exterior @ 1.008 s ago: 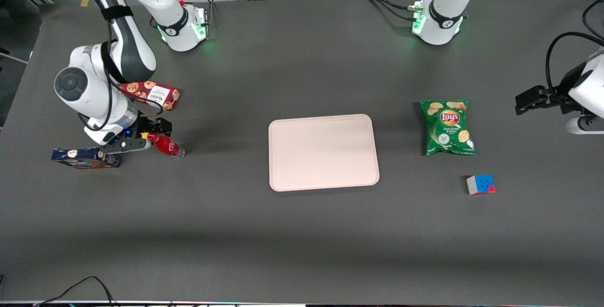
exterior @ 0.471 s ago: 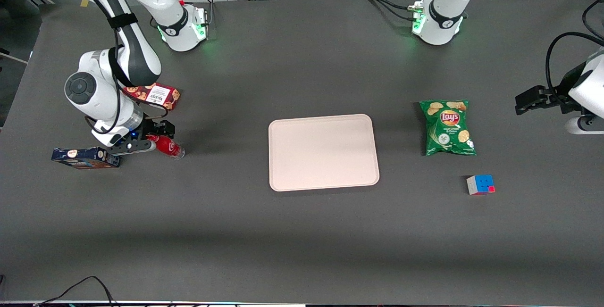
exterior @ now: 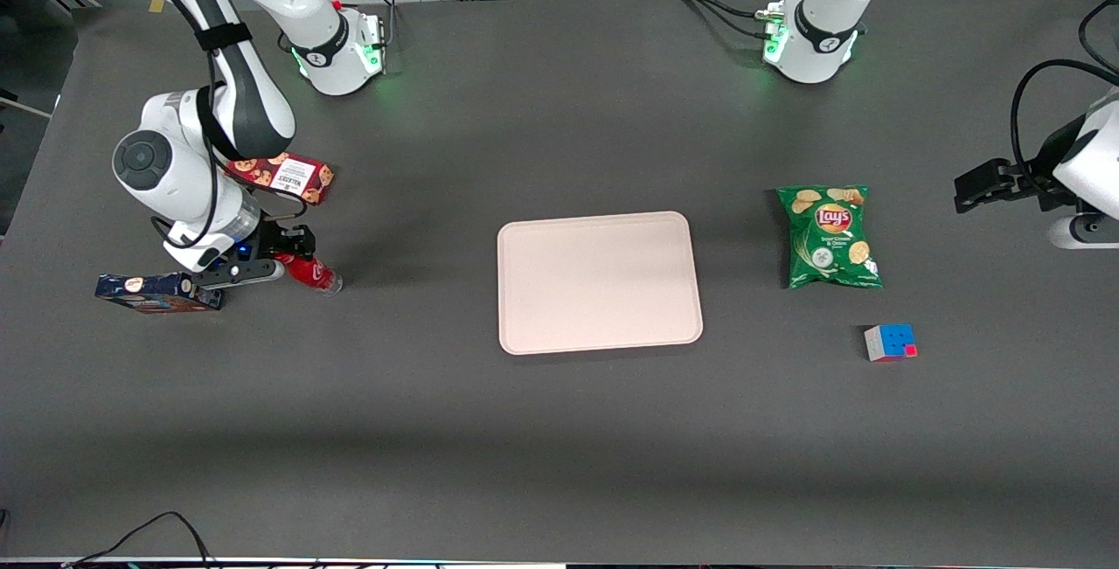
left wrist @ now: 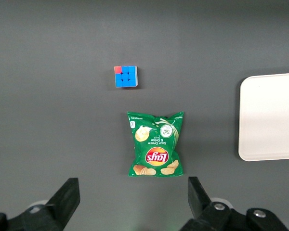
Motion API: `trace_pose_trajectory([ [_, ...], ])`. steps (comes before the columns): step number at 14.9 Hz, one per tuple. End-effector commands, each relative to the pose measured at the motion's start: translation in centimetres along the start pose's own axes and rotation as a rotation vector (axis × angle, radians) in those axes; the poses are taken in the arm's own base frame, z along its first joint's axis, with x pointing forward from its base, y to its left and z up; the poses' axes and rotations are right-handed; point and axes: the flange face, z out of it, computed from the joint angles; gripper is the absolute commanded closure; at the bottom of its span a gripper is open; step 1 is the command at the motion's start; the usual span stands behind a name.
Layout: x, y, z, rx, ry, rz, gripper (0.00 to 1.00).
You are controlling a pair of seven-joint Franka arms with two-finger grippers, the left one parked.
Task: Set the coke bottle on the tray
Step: 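Close the right gripper around the red bottle's body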
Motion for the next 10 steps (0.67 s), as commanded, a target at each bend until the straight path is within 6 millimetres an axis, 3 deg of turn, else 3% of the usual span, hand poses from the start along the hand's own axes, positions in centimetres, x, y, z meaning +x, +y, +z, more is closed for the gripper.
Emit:
trace_pose_trajectory([
  [1, -0.1, 1.0, -1.1, -0.012, 0.018, -0.025, 0.52],
  [4, -0.1, 0.8, -1.2, -0.011, 0.016, -0.023, 0.82],
  [6, -0.1, 0.7, -1.2, -0.005, 0.018, -0.018, 0.96],
  [10, -0.3, 0.5, -2.7, -0.006, 0.011, -0.020, 1.00],
])
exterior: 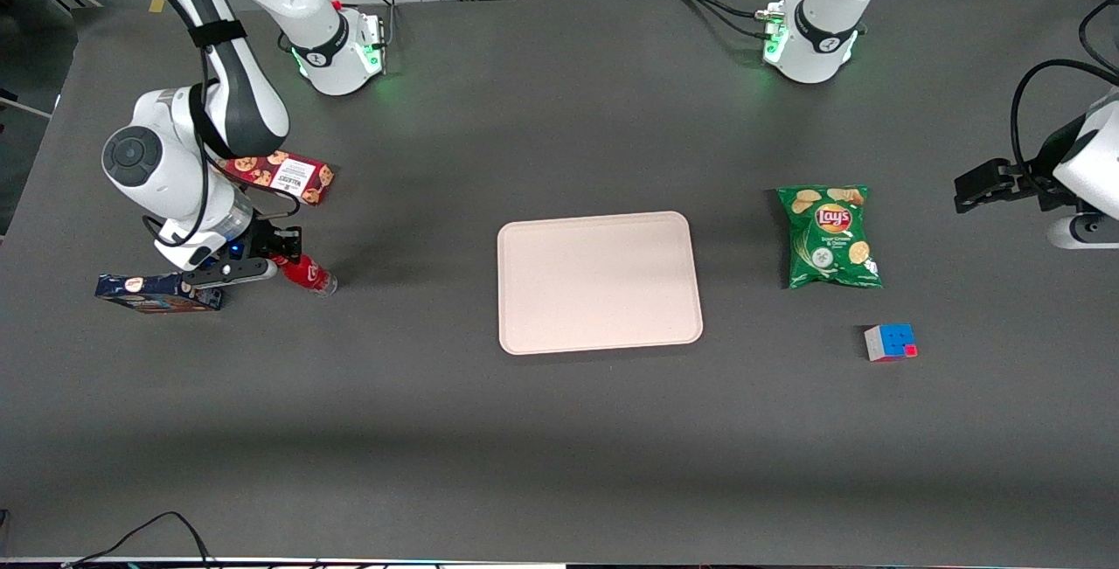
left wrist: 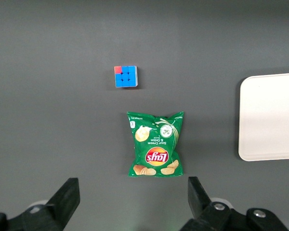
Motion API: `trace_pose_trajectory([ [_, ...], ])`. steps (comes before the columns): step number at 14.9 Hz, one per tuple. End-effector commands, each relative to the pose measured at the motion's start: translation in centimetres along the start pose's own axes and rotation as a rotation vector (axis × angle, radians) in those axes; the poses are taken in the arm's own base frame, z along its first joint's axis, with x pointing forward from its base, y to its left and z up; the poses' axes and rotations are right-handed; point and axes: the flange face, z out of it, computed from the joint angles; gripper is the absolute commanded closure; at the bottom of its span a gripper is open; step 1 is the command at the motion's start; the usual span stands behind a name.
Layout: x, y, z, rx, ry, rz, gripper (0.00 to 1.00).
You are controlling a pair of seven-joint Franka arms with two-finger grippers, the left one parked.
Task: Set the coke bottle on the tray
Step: 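Close the right gripper around the red bottle's body, then lift the red bottle off the table with the right gripper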
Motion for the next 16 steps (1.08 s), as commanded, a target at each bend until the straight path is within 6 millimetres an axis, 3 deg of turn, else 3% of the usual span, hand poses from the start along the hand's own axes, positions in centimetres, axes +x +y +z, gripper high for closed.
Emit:
trace_pose_trajectory([
  [1, -0.1, 0.1, -3.7, -0.006, -0.004, -0.017, 1.00],
  [8, 1.2, -0.1, -17.8, -0.011, -0.083, -0.017, 1.00],
  [11, 1.9, -2.2, -23.8, 0.037, -0.074, -0.026, 1.00],
  [13, 2.6, -5.0, -26.2, 0.033, -0.040, -0.043, 1.00],
  [16, 4.2, -12.8, -28.8, 0.044, -0.002, 0.040, 1.00],
])
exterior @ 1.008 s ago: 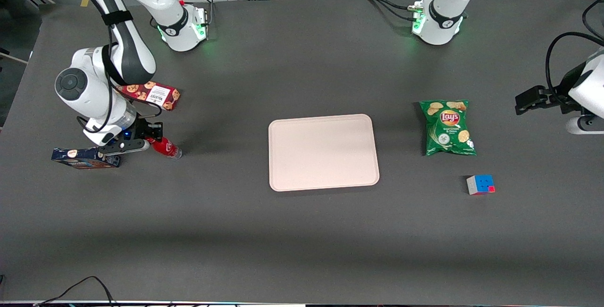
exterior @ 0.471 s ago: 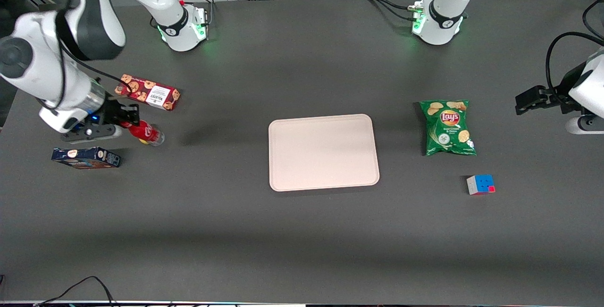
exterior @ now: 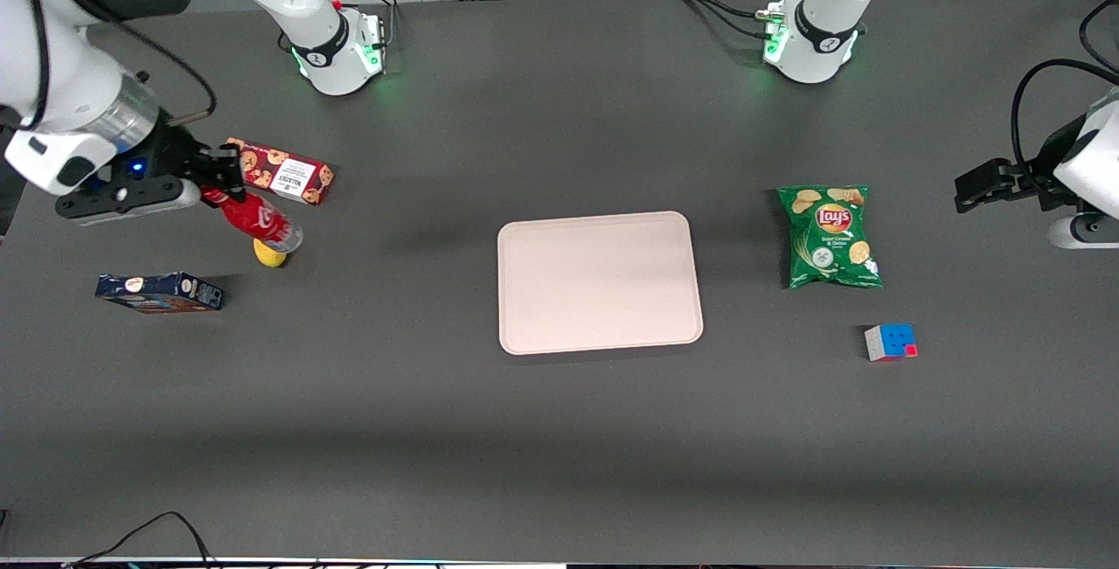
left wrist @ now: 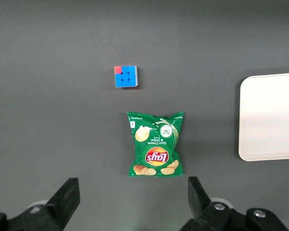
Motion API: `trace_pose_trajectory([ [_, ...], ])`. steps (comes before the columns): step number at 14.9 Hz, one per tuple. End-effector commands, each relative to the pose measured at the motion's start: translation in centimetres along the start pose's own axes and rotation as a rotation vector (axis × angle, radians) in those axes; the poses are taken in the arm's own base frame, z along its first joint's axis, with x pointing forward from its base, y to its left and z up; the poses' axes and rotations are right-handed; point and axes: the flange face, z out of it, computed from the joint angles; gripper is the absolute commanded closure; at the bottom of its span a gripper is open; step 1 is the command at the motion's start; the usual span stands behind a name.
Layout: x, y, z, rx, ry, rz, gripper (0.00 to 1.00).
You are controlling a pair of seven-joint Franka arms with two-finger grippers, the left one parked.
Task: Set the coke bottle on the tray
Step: 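Lift the red bottle off the table with the right gripper, then carry the red bottle over the white tray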
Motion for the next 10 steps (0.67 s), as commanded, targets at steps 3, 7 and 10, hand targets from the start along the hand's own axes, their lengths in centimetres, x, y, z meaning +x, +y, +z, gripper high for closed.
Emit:
trace_pose_trajectory([
  [3, 5.5, -15.1, -1.5, 0.101, -0.009, 0.175, 1.00],
  [7, 9.4, -24.8, 4.5, 0.104, -0.017, 0.257, 1.00],
  [10, 10.9, -29.3, 11.1, 0.103, -0.002, 0.270, 1.00],
])
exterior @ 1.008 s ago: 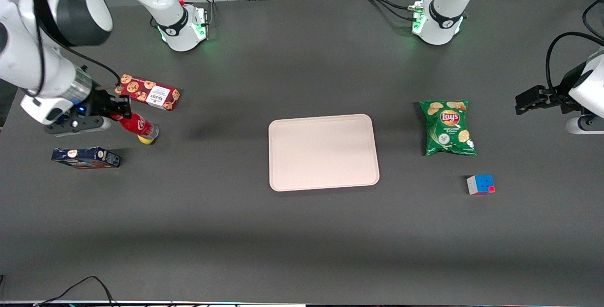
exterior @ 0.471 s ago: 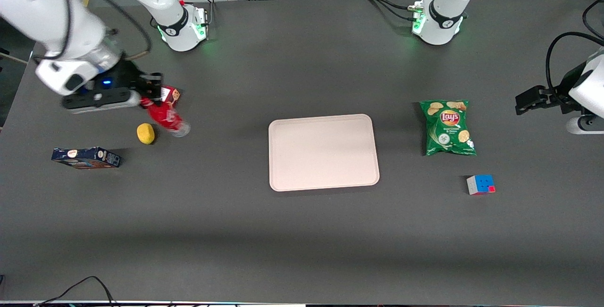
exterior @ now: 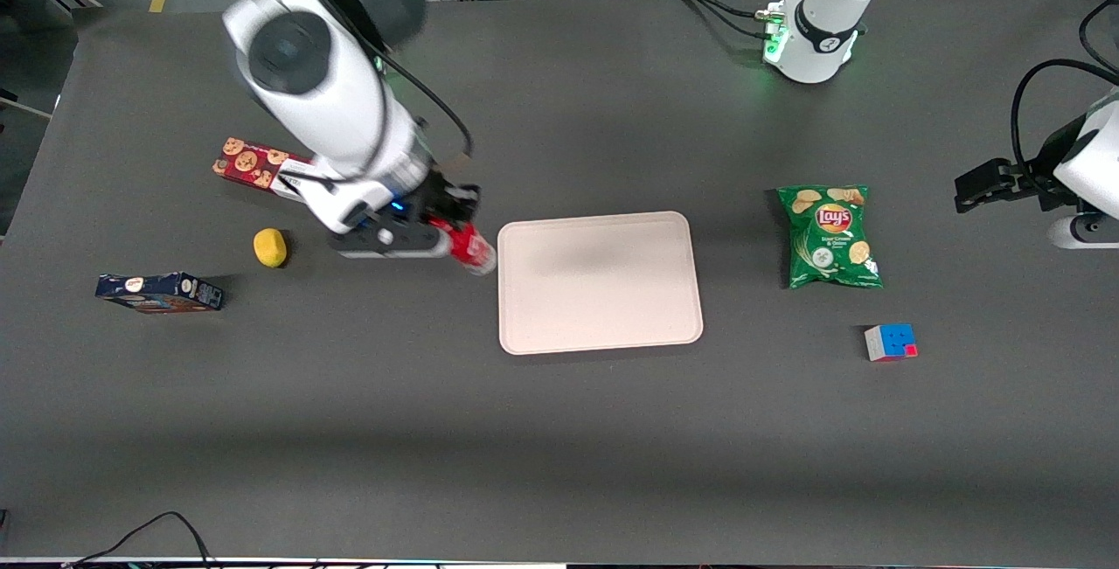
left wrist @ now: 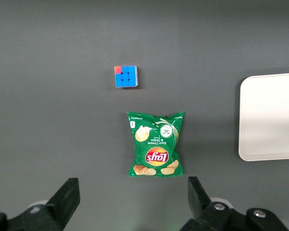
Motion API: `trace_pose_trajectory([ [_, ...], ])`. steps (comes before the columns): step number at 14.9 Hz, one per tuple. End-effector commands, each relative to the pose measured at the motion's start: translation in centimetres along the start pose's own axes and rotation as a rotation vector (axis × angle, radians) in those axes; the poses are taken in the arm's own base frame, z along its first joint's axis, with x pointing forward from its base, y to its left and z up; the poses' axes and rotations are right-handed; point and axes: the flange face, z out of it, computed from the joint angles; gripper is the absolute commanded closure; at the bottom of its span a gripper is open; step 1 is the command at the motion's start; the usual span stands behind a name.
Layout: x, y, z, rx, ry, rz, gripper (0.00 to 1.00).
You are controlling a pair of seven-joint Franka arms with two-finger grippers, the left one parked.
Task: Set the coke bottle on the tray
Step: 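Carry the red bottle over the white tray, then lower the bottle onto the tray and open the right gripper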
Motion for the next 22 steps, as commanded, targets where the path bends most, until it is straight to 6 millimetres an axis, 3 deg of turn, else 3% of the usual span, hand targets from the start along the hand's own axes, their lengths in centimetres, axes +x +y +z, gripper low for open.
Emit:
trace_pose_trajectory([
  [1, 1.4, -4.7, 6.9, -0.031, 0.042, 0.038, 1.00],
  [3, 1.6, -5.7, 11.1, -0.071, 0.047, 0.034, 1.00],
  [6, 2.1, -5.9, 14.9, -0.066, 0.019, 0.037, 1.00],
  [13, 2.2, -5.0, 17.8, -0.094, 0.015, 0.036, 1.00],
  [14, 2.3, -4.9, 17.8, -0.093, 0.016, 0.037, 0.81],
  [15, 2.2, -5.1, 17.8, -0.086, 0.022, 0.035, 0.74],
  [16, 2.4, -5.1, 17.7, -0.080, 0.027, 0.038, 0.32],
  [17, 2.4, -5.0, 17.8, -0.082, 0.027, 0.038, 0.00],
  [19, 2.4, -5.0, 17.4, -0.078, 0.031, 0.043, 0.00],
  [22, 2.8, -4.6, 14.8, -0.057, 0.057, 0.072, 0.00],
])
